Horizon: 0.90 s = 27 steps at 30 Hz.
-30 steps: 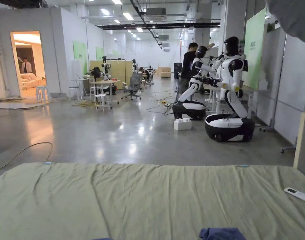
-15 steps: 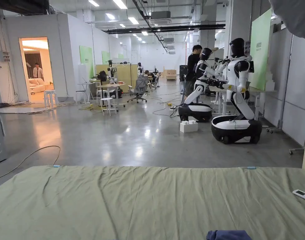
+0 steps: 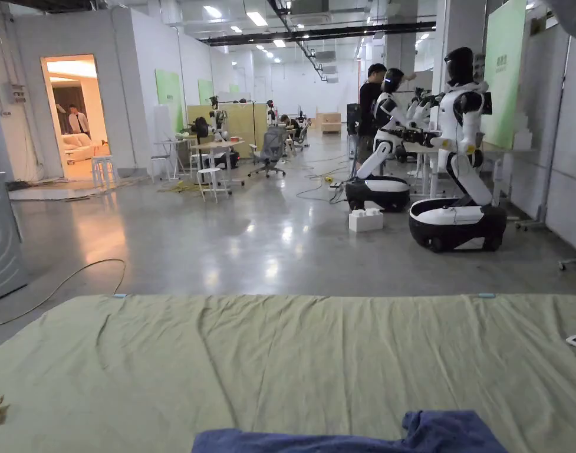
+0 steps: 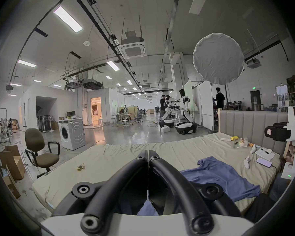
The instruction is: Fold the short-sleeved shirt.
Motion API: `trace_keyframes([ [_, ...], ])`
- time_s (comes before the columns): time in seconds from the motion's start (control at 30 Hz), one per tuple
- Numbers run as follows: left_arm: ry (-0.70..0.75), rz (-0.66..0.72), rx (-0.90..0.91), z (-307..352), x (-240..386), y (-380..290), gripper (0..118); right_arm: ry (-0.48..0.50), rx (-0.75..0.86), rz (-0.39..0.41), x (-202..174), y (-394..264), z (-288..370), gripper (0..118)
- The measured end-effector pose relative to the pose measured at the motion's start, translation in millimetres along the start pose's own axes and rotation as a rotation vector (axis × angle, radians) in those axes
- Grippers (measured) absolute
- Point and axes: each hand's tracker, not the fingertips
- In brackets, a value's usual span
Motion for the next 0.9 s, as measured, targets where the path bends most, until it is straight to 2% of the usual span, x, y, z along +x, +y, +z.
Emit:
trace_keyframes([
  [0.1, -0.014, 0.068, -0.144, -20.1, -19.0, -31.3, 2, 0.009, -0.062, -0.051, 3.7, -13.0, -0.1, 1],
  [0.13, -0.024, 0.083, -0.177, -26.9, -27.0, -48.0, 9, 0.011, -0.091, -0.082, 5.8, -18.7, 0.1, 1],
  [0.2, -0.049, 0.132, -0.267, -40.8, -41.4, -78.0, 36, 0.007, -0.128, -0.109, 9.4, -28.3, 1.8, 1],
  [0.23, -0.042, 0.159, -0.328, -48.6, -49.8, -96.6, 56, 0.005, -0.143, -0.117, 10.7, -33.2, 2.9, 1],
  [0.27, -0.033, 0.183, -0.364, -53.5, -56.2, -111.8, 71, 0.010, -0.152, -0.116, 11.8, -37.0, 3.8, 1],
  [0.3, -0.034, 0.188, -0.408, -59.5, -61.8, -129.0, 77, 0.008, -0.162, -0.115, 12.5, -41.8, 5.0, 1],
  [0.43, -0.095, 0.178, -0.584, -81.9, -72.4, -191.9, 77, -0.003, -0.229, -0.132, 14.0, -56.1, 5.4, 1],
  [0.5, -0.173, 0.176, -0.648, -88.3, -74.2, -214.5, 78, -0.011, -0.244, -0.125, 14.0, -59.3, 5.6, 1],
  [0.6, -0.149, 0.137, -0.734, -95.5, -66.4, -235.7, 78, -0.023, -0.258, -0.121, 14.2, -60.9, 5.6, 1],
  [0.77, -0.191, 0.220, -0.795, -101.7, -61.4, -249.5, 73, -0.031, -0.280, -0.129, 16.9, -64.0, 6.3, 1],
  [0.8, -0.196, 0.206, -0.795, -105.3, -72.9, -261.2, 68, -0.035, -0.283, -0.127, 17.3, -64.6, 6.6, 1],
  [0.87, -0.214, 0.168, -0.807, -106.0, -70.3, -265.1, 40, -0.046, -0.290, -0.122, 18.5, -66.0, 7.1, 1],
  [0.9, -0.206, 0.140, -0.804, -102.8, -61.0, -263.0, 31, -0.050, -0.294, -0.122, 20.2, -67.5, 9.2, 1],
])
